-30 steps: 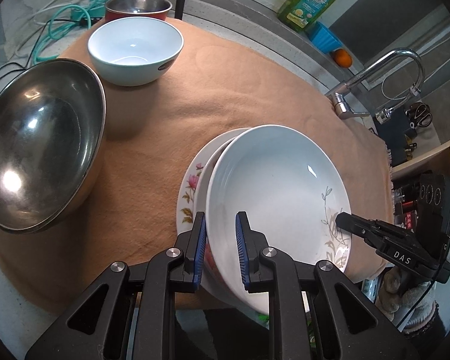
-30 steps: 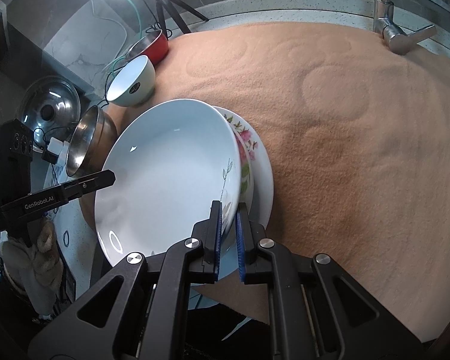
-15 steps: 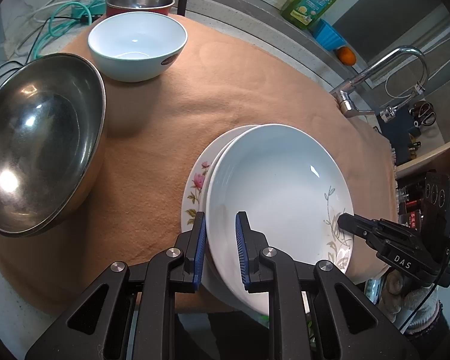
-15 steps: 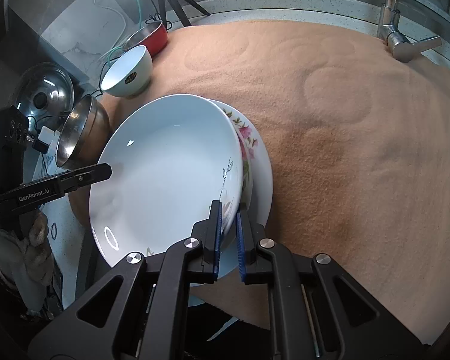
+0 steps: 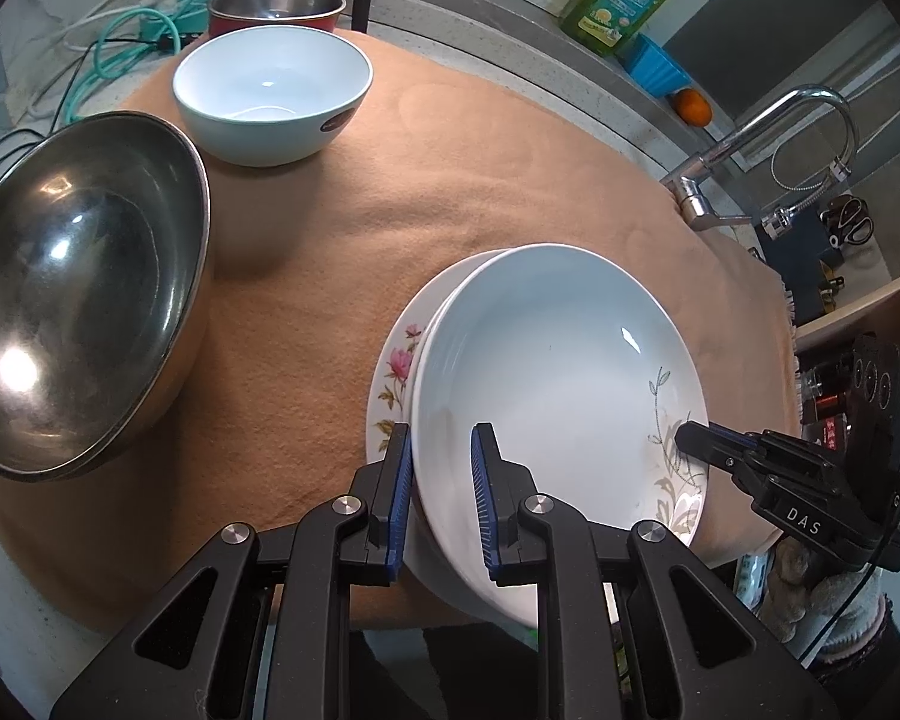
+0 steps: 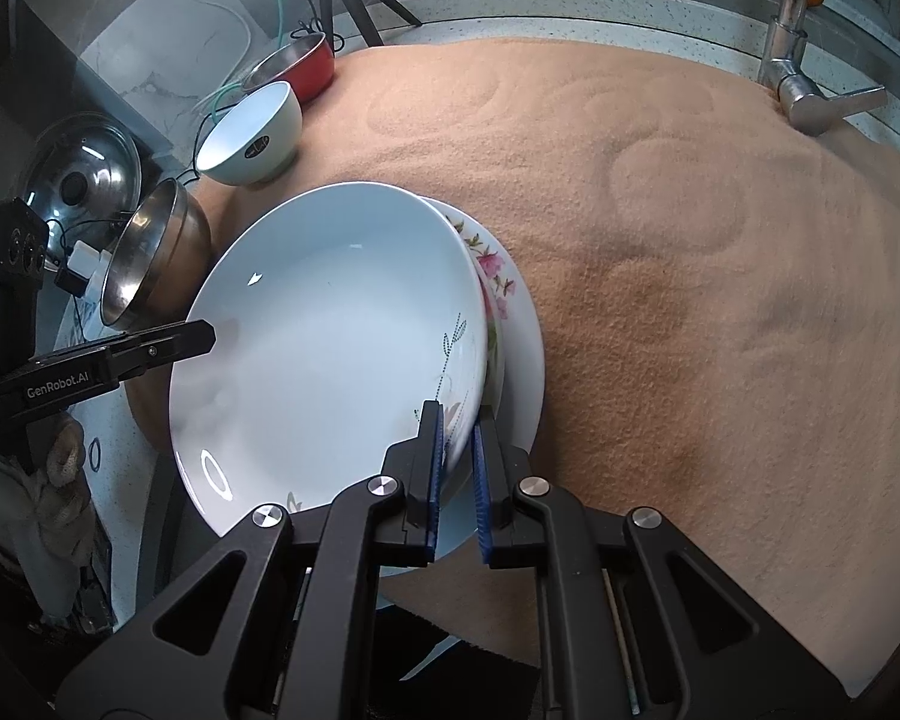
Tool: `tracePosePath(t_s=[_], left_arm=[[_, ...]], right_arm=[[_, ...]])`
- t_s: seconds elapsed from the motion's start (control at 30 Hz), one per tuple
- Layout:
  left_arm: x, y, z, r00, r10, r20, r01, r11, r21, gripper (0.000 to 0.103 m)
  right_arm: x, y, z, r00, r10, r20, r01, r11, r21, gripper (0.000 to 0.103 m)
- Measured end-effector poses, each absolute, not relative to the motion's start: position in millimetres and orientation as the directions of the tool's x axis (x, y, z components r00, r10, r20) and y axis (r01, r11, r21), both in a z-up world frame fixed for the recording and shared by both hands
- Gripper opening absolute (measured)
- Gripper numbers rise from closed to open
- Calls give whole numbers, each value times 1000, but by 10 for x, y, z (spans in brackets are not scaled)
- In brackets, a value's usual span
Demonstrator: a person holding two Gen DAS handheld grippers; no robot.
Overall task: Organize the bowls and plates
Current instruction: 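Lower the white gold-leaf plate onto the rose-pattern plate and open the right gripper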
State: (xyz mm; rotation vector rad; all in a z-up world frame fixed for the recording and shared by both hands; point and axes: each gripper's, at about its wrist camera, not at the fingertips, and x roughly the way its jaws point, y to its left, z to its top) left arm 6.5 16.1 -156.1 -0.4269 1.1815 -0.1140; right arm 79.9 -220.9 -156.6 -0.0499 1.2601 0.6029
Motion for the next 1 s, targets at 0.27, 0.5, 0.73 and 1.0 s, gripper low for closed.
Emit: tracePosePath(t_s=[0.27, 0.5, 0.73, 1.0], left_arm=[[64, 164, -1567, 376, -297, -878, -126, 922, -366, 17], [60, 166, -1565, 373, -298, -879, -123, 923, -365, 17], [61, 172, -1558, 376, -310, -873, -123, 917, -379, 17], [61, 174, -1550, 378, -316, -870, -124, 914, -386, 17]], right_arm=[[804, -2196, -1565, 168, 392, -904, -458, 843, 281, 10], [829, -2229, -1567, 157, 411, -898, -437, 844, 310, 13], [852, -2290, -1570, 153, 428, -891, -406, 849, 338, 14], [849, -2302, -1568, 150, 433, -889, -398, 849, 346, 16]])
